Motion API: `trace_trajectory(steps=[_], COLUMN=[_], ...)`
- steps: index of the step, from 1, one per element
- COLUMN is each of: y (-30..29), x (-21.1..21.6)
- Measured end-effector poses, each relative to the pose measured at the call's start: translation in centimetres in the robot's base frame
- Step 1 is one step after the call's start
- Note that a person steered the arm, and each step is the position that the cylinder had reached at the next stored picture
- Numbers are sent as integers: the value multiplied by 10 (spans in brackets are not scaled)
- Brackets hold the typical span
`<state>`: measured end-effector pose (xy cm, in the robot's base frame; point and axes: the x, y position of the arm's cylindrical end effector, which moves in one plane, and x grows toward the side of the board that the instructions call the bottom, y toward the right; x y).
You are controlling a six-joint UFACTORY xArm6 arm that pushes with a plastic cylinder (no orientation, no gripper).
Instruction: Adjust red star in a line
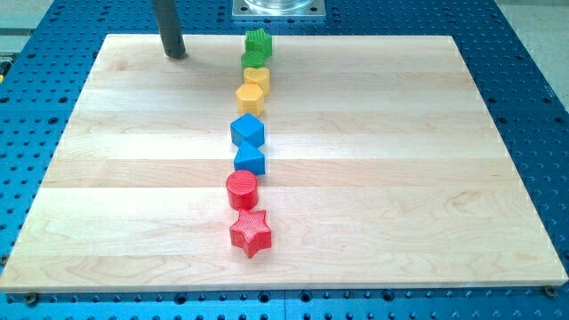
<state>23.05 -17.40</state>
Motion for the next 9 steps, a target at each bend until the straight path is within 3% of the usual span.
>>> trace_trajectory(steps=[3,5,6,8,9], y=[-3,-91,-95,35,45], x=[17,176,275,388,388])
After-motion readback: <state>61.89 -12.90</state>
